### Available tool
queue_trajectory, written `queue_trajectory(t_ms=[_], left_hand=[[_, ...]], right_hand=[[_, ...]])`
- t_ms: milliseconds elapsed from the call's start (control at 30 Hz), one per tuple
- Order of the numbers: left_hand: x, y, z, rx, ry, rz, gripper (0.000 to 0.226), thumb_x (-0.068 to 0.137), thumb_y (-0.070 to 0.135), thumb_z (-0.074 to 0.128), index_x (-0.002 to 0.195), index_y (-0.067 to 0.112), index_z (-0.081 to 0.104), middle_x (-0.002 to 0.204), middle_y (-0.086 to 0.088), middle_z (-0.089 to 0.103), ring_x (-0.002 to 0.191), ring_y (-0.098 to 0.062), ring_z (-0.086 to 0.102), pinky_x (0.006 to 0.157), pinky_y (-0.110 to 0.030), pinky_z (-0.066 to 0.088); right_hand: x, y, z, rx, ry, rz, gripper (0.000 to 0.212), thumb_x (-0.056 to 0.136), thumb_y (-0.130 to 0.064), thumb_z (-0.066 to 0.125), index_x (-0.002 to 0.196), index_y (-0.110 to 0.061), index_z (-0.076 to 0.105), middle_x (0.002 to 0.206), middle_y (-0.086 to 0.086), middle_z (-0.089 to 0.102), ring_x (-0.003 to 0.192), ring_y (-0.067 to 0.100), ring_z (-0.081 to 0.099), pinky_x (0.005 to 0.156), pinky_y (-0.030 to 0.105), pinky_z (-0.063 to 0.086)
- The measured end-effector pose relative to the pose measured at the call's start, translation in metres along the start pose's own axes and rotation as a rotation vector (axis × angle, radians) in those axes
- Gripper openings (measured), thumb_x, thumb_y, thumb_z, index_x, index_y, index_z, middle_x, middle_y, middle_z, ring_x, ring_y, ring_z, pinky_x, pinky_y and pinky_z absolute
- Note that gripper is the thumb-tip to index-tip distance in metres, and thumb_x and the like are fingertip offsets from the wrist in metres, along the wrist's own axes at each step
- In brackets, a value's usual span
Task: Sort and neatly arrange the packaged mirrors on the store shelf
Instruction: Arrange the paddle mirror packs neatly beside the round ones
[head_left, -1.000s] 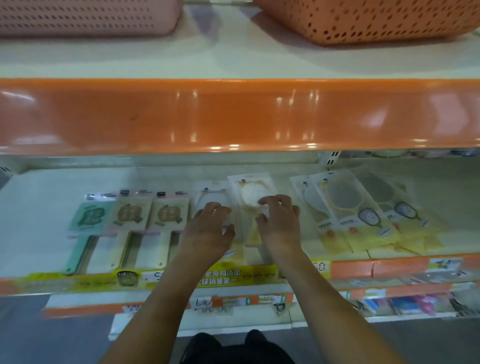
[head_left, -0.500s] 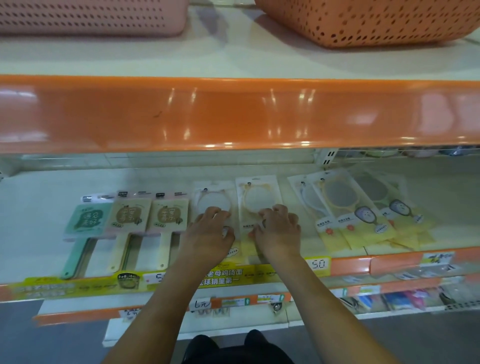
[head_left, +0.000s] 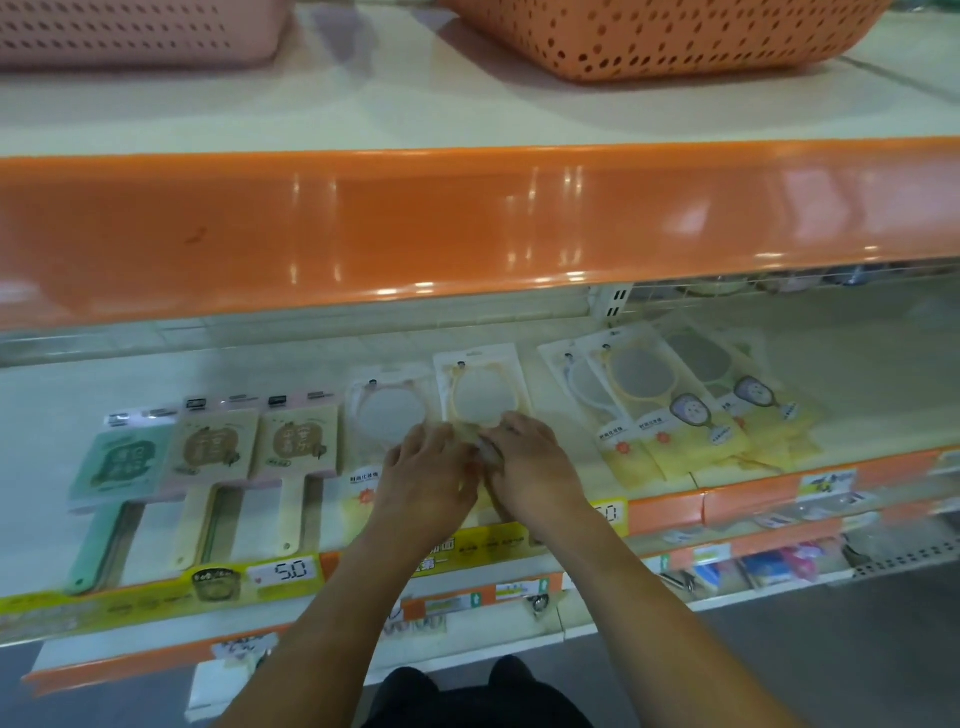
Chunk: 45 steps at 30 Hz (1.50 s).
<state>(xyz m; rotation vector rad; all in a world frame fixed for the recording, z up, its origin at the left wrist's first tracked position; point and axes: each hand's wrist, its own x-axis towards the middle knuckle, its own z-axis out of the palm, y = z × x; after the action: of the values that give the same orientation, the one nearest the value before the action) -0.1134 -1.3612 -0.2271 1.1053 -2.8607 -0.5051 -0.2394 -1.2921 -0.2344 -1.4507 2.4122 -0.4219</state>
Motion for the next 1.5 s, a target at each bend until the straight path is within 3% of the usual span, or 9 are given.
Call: queue_trajectory(t_ms=[133, 333, 533, 867, 967, 1067, 1300, 1500], left_hand=[[-0.002, 0.002, -0.001, 0.023, -0.024, 0.009, 0.039, 0.096, 0.045, 0.037, 0.133, 0.038, 0.044, 0.150, 0.004, 0.030, 0.143, -0.027, 0.016, 0.111, -0.042, 0.021], [-0.008, 0.004, 0.000, 0.036, -0.005, 0.019, 0.034, 0.094, 0.044, 0.043, 0.126, 0.035, 0.050, 0.145, 0.004, 0.035, 0.139, -0.030, 0.023, 0.110, -0.041, 0.022], [-0.007, 0.000, 0.003, 0.050, -0.007, 0.016, 0.036, 0.095, 0.043, 0.040, 0.129, 0.033, 0.048, 0.147, 0.002, 0.034, 0.139, -0.030, 0.023, 0.107, -0.044, 0.027], [-0.004, -0.005, 0.002, 0.076, 0.006, 0.055, 0.039, 0.093, 0.045, 0.041, 0.129, 0.031, 0.045, 0.141, 0.001, 0.037, 0.133, -0.030, 0.029, 0.101, -0.044, 0.030], [-0.002, -0.008, -0.002, 0.040, 0.055, 0.069, 0.037, 0.087, 0.041, 0.050, 0.122, 0.027, 0.054, 0.134, -0.001, 0.047, 0.125, -0.031, 0.041, 0.096, -0.042, 0.035], [0.003, -0.007, -0.004, -0.019, 0.125, 0.108, 0.042, 0.078, 0.036, 0.058, 0.118, 0.022, 0.061, 0.128, -0.005, 0.055, 0.118, -0.034, 0.050, 0.090, -0.045, 0.040], [0.011, 0.032, 0.001, -0.071, 0.058, 0.217, 0.041, 0.089, 0.040, 0.052, 0.127, 0.025, 0.055, 0.139, -0.002, 0.045, 0.126, -0.030, 0.043, 0.096, -0.041, 0.037], [0.026, 0.060, 0.009, 0.006, 0.005, 0.225, 0.048, 0.092, 0.041, 0.046, 0.137, 0.026, 0.042, 0.147, 0.000, 0.035, 0.133, -0.026, 0.034, 0.102, -0.041, 0.033]], right_hand=[[0.000, 0.003, 0.001, -0.022, 0.000, -0.011, 0.033, 0.096, -0.026, 0.051, 0.128, -0.024, 0.057, 0.139, 0.000, 0.043, 0.131, 0.028, 0.036, 0.102, 0.040, 0.041], [-0.009, 0.005, 0.012, -0.017, 0.082, -0.043, 0.027, 0.096, -0.029, 0.050, 0.119, -0.019, 0.062, 0.127, 0.004, 0.050, 0.123, 0.030, 0.044, 0.092, 0.041, 0.048], [-0.009, 0.003, 0.009, 0.000, 0.048, -0.020, 0.032, 0.099, -0.032, 0.047, 0.129, -0.021, 0.056, 0.145, 0.003, 0.039, 0.136, 0.027, 0.032, 0.103, 0.036, 0.039], [-0.014, -0.005, -0.002, -0.045, 0.026, 0.002, 0.041, 0.096, -0.032, 0.048, 0.136, -0.023, 0.051, 0.147, 0.004, 0.040, 0.134, 0.028, 0.036, 0.106, 0.037, 0.036], [-0.019, -0.006, -0.009, 0.013, 0.094, 0.008, 0.047, 0.082, -0.032, 0.047, 0.126, -0.021, 0.060, 0.134, 0.006, 0.051, 0.123, 0.031, 0.050, 0.097, 0.044, 0.045], [-0.031, -0.003, -0.014, 0.026, 0.227, 0.027, 0.039, 0.081, -0.029, 0.051, 0.115, -0.020, 0.067, 0.122, 0.006, 0.060, 0.109, 0.032, 0.058, 0.083, 0.043, 0.053], [-0.048, 0.019, -0.024, -0.014, 0.259, 0.151, 0.037, 0.084, -0.021, 0.063, 0.121, -0.022, 0.064, 0.133, 0.006, 0.053, 0.122, 0.031, 0.051, 0.095, 0.047, 0.047], [-0.043, 0.049, -0.032, -0.006, 0.290, 0.191, 0.037, 0.082, -0.024, 0.062, 0.118, -0.021, 0.065, 0.130, 0.007, 0.054, 0.119, 0.035, 0.052, 0.089, 0.047, 0.050]])
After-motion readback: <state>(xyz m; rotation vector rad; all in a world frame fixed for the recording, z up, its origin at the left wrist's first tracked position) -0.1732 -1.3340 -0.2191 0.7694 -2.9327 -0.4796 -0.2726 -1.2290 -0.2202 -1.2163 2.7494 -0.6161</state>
